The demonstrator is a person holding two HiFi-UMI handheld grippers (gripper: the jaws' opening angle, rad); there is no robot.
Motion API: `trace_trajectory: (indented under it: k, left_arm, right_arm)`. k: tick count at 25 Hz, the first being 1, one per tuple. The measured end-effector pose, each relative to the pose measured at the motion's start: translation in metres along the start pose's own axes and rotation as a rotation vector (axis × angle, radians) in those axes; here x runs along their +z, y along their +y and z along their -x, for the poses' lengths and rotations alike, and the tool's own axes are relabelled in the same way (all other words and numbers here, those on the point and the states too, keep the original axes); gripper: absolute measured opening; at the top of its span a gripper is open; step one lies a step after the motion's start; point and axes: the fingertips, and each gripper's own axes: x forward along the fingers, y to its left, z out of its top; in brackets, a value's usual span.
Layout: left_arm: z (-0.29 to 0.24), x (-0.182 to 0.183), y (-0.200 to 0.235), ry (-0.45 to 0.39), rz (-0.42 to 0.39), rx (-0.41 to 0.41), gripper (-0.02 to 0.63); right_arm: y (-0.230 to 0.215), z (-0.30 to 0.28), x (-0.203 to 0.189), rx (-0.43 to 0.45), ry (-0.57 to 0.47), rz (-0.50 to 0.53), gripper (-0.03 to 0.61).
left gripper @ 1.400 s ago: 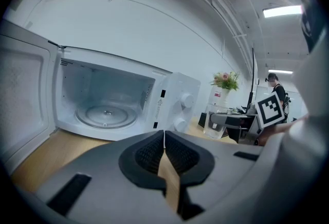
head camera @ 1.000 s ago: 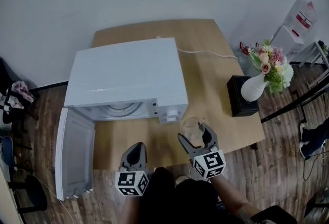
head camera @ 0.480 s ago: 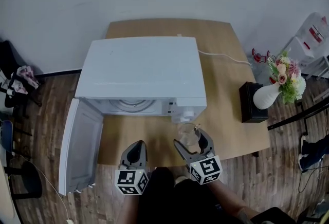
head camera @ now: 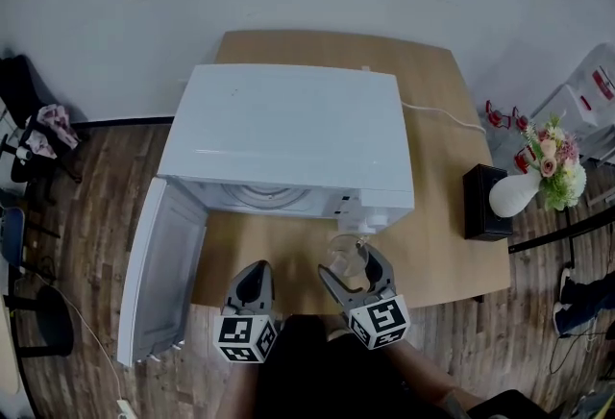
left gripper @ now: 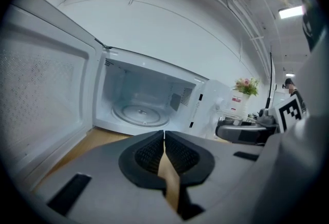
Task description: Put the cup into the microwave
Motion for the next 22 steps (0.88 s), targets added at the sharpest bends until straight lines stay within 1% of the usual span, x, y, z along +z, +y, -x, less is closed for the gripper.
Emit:
trace_trajectory:
  k: [8,17,22]
  left_arm:
    - [0.000,0.005,0.025,-0.012,0.003,0.013,0.006]
    - [0.001,0.002,0.039,-0.009,0.000,0.001,0.006]
    - [0.002,0.002,0.049,-0.012,0.003,0.009,0.006]
  right_arm:
    - [0.025,-0.027,0.006,0.044,-0.006,0.027,0.351]
    - [0.040,-0.064,0.020,0.076,-0.029,0.023,0.351]
    - [0.045,-0.088,0.030,0.082,-0.042,0.009,0.351]
